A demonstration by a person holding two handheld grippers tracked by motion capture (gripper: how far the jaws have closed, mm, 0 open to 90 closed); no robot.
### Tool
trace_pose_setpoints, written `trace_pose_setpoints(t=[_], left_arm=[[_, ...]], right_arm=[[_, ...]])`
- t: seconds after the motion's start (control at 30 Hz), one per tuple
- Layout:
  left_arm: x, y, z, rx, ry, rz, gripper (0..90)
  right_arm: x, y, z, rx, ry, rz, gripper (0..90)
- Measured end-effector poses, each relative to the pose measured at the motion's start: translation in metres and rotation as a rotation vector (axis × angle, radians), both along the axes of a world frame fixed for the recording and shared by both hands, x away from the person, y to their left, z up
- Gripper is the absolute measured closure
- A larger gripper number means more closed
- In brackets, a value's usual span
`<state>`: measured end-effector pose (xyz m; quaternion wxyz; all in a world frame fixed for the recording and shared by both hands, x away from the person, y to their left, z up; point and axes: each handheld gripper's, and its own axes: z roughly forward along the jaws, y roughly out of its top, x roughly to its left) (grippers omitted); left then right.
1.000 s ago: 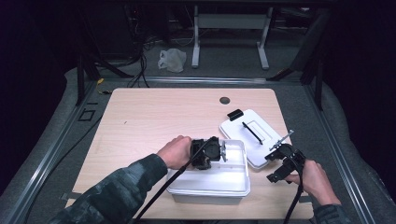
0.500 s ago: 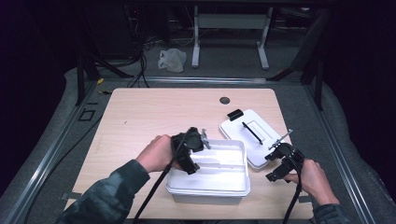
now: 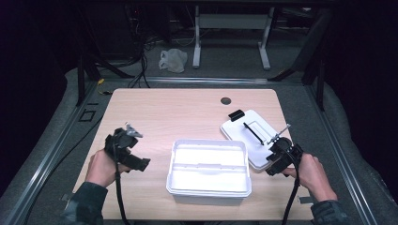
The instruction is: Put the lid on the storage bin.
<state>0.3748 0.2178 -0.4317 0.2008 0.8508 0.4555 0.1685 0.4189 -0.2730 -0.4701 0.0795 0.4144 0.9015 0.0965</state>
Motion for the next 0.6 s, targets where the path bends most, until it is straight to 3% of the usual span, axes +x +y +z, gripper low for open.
trace_pose_setpoints(t=[0.07,0.13,0.17,0.3,0.37,0.5,0.6], left_arm=[[-0.001,0.008,-0.014,0.033,0.034,0.03,0.0],[-0.001,0.016,-0.024,0.032,0.048,0.059,0.0],[0.0,0.02,-0.028,0.023,0.036,0.075,0.0],[0.003,0.024,-0.035,0.002,0.07,0.102,0.0],[0.003,0.021,-0.036,0.003,0.07,0.091,0.0],[0.003,0.018,-0.036,0.004,0.077,0.084,0.0],[0.005,0.016,-0.039,0.019,0.088,0.071,0.1]], right_arm=[[0.003,0.001,0.006,0.0,-0.012,-0.002,6.8],[0.008,0.002,0.01,-0.004,-0.024,-0.005,6.7],[0.01,0.003,0.011,-0.005,-0.031,-0.011,6.8],[0.026,0.004,0.011,-0.033,-0.026,-0.017,6.8],[0.035,0.005,0.01,-0.055,-0.018,-0.027,6.9],[0.05,0.005,0.011,-0.051,-0.009,-0.039,7.5],[0.069,0.016,0.012,-0.072,-0.007,-0.035,10.7]])
